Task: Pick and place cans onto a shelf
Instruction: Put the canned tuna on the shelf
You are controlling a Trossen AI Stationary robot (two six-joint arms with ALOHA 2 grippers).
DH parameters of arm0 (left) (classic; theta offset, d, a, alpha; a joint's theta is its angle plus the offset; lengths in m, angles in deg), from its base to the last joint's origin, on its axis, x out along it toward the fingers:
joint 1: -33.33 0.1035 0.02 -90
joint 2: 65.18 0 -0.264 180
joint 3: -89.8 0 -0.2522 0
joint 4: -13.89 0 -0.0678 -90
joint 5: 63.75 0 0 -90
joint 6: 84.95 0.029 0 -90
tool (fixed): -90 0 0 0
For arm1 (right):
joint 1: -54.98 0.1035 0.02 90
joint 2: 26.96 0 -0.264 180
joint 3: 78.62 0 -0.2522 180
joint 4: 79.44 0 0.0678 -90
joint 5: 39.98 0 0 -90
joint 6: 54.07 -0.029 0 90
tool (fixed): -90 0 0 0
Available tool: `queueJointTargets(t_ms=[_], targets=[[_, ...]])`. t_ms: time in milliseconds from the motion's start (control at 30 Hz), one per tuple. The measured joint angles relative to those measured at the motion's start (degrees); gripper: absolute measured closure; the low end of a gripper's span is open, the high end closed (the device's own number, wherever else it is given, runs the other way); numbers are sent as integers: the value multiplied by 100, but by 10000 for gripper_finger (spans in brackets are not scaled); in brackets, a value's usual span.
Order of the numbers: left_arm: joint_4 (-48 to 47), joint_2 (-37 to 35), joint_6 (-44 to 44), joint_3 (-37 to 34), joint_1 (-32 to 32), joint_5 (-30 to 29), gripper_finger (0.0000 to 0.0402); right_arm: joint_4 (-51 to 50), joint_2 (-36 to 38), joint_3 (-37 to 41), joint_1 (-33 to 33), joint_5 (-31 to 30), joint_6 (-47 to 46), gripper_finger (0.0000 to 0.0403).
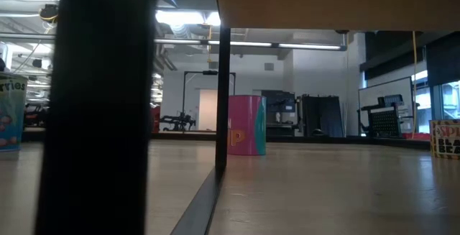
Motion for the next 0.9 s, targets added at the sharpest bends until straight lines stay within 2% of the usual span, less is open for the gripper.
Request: queueJointTargets(t_ms=[167, 367, 700, 900], targets=[[0, -2, 0, 0, 0, -297, 401, 22, -2, 0, 679, 132, -710, 400], [0, -1, -9, 0, -1, -305, 401, 80, -4, 0, 1448, 111, -1784, 400], [2, -2, -11, 0, 1, -307, 401, 144, -220, 0, 2583, -241, -2983, 400], [61, 0, -15, 0, 0, -307, 401, -111, -253, 118, 3038, -635, -4241, 400]])
